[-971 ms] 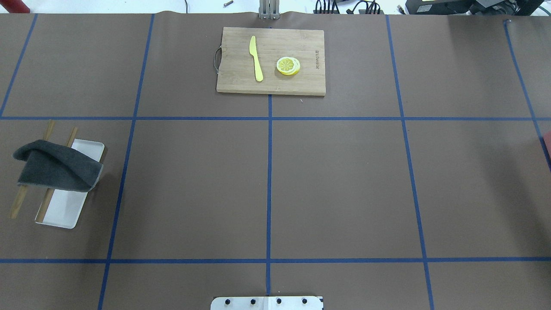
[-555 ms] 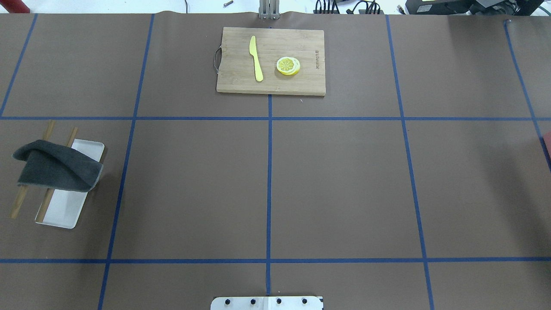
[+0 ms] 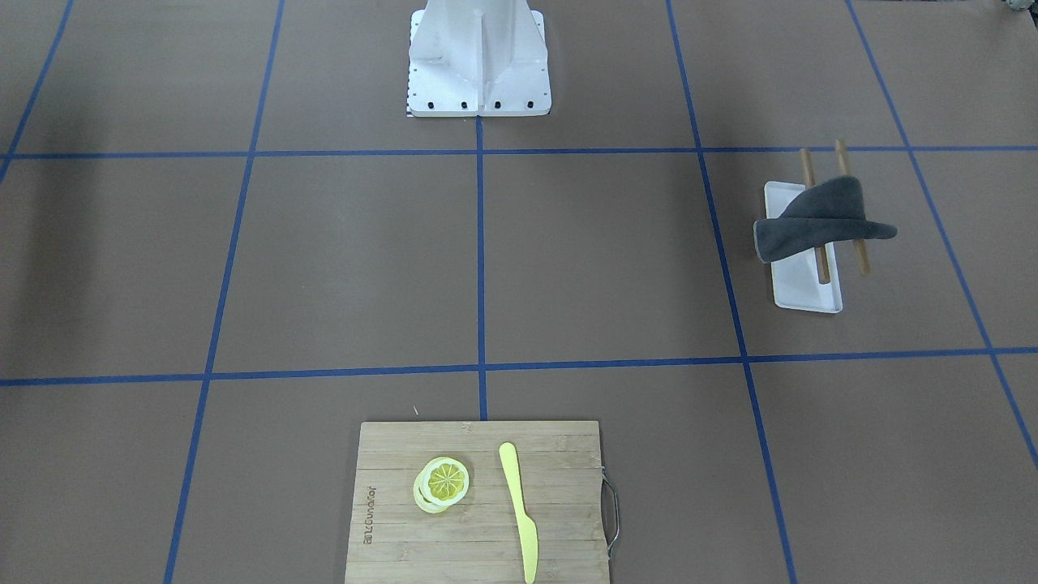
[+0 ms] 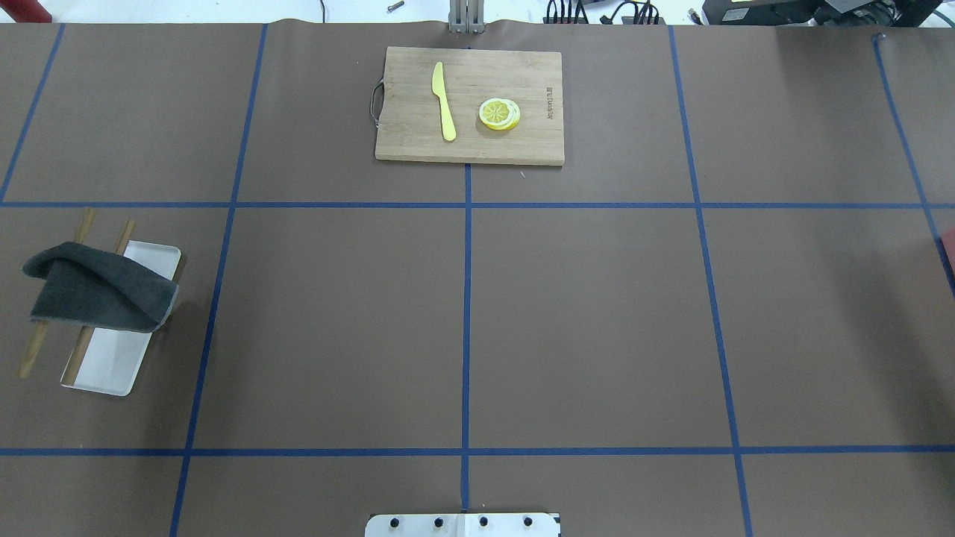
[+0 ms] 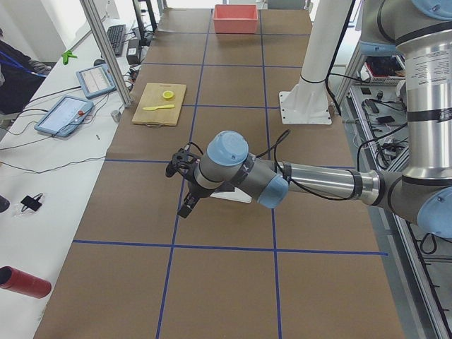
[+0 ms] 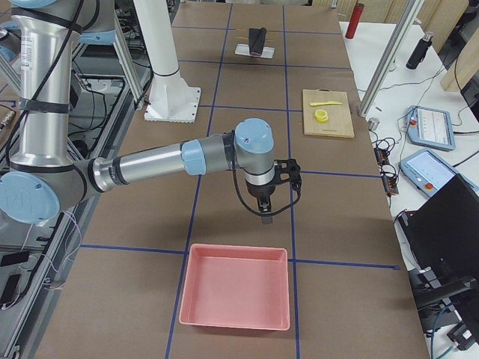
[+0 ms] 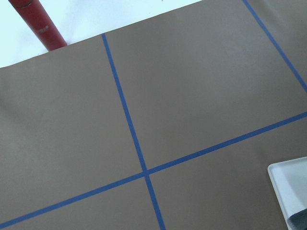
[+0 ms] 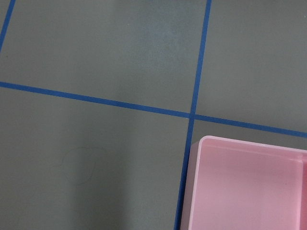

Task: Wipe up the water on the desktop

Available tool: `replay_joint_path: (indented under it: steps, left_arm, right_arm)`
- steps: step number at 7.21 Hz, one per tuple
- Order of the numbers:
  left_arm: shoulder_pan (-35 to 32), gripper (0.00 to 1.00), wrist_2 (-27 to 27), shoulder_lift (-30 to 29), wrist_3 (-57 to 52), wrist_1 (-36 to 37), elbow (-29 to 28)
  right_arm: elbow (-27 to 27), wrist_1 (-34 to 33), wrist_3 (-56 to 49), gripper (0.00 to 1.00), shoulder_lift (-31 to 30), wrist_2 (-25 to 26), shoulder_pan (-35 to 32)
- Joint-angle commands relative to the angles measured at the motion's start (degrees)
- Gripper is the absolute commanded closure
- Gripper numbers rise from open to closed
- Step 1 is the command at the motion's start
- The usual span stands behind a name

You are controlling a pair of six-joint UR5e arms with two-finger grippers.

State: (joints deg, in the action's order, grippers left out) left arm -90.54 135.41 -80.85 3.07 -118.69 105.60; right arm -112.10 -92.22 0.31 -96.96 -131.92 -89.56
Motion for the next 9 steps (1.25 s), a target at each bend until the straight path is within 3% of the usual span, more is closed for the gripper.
replay_joint_path:
  steps: [1,4,6,9]
  left_arm:
    - [6.0,0.01,3.0,-0.4,7.8,-1.5,-0.4]
    - [19.6,0.01,3.3,-0.7,26.7,-11.3,-1.7]
    - [22.5,0.03,3.3,-2.6,29.6,-17.8,-6.4]
    - [24.6,0.26,3.2,-6.1,29.7,-17.8,-9.0]
  right_arm:
    - [0.0,-0.1,0.3,0.00,0.2,0.0,0.0]
    - [0.0,-0.1,0.4,0.00,0.1,0.0,0.1]
    - [0.1,-0.1,0.6,0.00,0.2,0.1,0.0]
    - [0.3,-0.1,0.6,0.00,0.2,0.1,0.0]
